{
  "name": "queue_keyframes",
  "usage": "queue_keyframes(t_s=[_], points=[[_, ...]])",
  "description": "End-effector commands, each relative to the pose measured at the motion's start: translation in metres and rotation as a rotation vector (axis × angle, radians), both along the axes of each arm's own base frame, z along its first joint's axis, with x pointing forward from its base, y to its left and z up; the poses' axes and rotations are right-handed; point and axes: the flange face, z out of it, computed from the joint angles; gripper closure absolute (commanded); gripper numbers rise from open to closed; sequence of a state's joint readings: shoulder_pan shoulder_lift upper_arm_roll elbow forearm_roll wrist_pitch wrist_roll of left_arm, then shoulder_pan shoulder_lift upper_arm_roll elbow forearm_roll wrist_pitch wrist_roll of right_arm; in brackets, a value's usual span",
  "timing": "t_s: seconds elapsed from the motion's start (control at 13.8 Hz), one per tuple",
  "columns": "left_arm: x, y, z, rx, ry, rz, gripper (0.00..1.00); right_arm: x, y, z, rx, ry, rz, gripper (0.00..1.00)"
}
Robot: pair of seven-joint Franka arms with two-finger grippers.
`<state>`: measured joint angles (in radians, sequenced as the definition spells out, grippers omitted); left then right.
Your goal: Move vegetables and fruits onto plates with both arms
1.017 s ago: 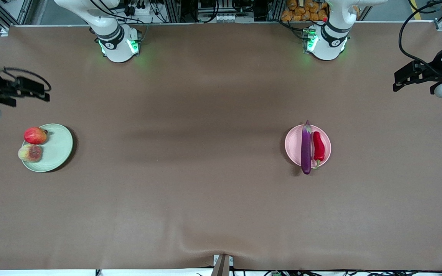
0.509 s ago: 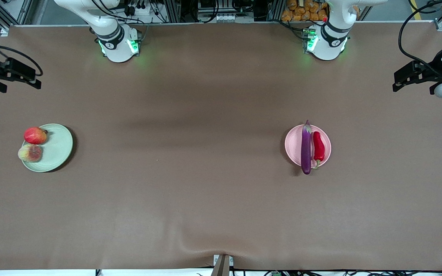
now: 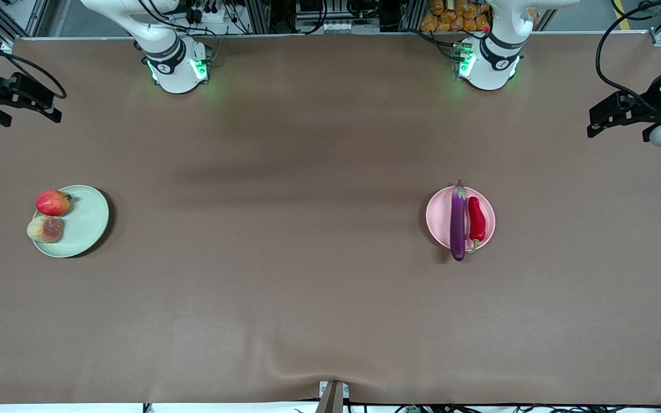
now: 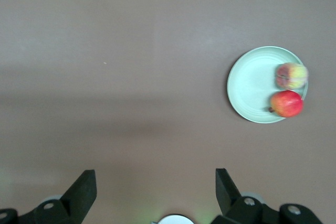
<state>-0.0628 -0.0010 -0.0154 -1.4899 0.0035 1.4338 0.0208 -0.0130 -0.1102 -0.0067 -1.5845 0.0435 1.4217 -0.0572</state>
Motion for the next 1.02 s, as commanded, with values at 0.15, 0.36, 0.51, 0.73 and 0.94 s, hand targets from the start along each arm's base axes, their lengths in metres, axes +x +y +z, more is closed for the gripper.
queue_keyframes(t_s=[0.15, 0.36, 0.51, 0.73, 0.94], points=[[0.001, 0.000, 0.002, -0.014, -0.011, -0.015, 0.00, 0.019, -0.003, 0.004, -0.062, 0.057, 0.030, 0.00], [0.002, 0.001, 0.001, -0.015, -0.013, -0.014, 0.00, 0.018, 0.000, 0.004, -0.058, 0.061, 0.032, 0.00], [0.003, 0.000, 0.002, -0.013, -0.017, -0.015, 0.00, 0.018, 0.002, 0.005, -0.056, 0.060, 0.031, 0.00], [0.003, 0.000, 0.002, -0.014, -0.022, -0.017, 0.00, 0.018, 0.002, 0.004, -0.055, 0.063, 0.032, 0.00], [0.004, 0.001, 0.001, -0.014, -0.021, -0.014, 0.00, 0.018, 0.007, 0.005, -0.055, 0.061, 0.048, 0.00]])
